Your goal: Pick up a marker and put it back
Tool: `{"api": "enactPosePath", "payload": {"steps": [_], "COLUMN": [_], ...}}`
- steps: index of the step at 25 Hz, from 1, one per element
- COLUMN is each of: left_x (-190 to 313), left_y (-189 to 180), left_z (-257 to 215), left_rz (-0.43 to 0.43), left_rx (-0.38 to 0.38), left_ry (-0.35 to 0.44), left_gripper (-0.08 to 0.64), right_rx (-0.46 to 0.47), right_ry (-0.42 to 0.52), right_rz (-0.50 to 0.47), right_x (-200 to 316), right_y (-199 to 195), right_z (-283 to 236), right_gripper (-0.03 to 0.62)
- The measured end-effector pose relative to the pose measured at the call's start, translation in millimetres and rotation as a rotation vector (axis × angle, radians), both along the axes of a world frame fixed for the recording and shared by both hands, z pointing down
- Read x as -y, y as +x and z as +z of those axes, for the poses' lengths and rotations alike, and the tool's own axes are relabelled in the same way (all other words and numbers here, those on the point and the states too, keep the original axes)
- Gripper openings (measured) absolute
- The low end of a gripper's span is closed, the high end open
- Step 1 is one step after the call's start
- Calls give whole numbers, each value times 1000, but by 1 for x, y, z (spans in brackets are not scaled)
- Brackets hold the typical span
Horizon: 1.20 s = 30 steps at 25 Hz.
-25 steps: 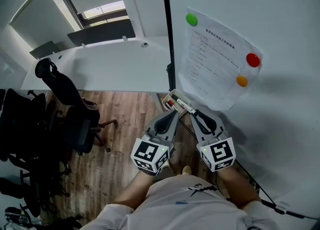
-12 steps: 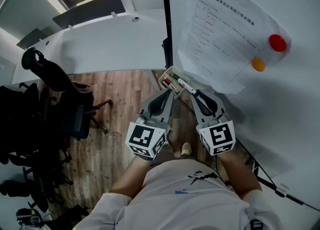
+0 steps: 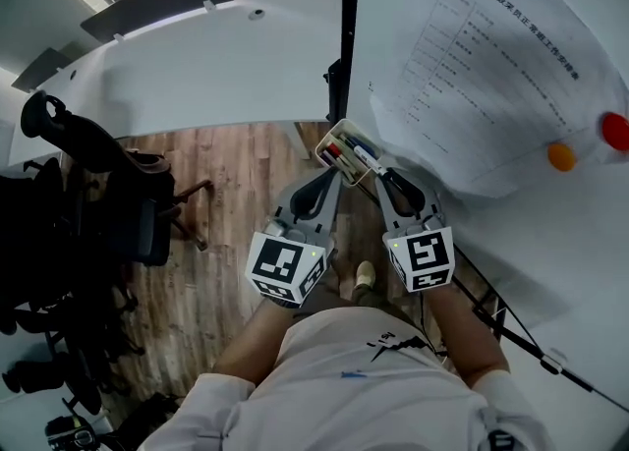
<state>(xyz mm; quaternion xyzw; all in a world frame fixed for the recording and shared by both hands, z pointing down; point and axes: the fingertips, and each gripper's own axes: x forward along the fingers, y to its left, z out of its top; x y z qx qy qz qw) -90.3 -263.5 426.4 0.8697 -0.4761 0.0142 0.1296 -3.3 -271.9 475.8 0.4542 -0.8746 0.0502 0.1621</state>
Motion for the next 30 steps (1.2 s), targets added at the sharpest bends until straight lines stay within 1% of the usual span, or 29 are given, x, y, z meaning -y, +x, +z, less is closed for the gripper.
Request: {"api": "enactPosePath", "payload": {"steps": [6, 13, 19, 25, 30], "left_x": [15, 27, 28, 25, 18], "left_y": [-7, -5, -11, -12, -4], "left_z": [17, 30, 38, 40, 36], "left_rz": [31, 75, 72, 66, 72], "left_rx": [-11, -8, -5, -7, -4], "left_ry": [-27, -52, -72, -80, -73], "left_gripper": [11, 11, 11, 11, 11], "right_rx": [-24, -9, -34, -59, -32], "right_ry": [-48, -90, -136, -186, -210], "right_rz": [32, 49, 43, 51, 36], "right_x": [18, 38, 42, 34, 29], "right_y": [-7, -16, -22, -16, -13], "right_z": [28, 51, 74, 93, 96], "right_gripper": [75, 75, 75, 75, 90]}}
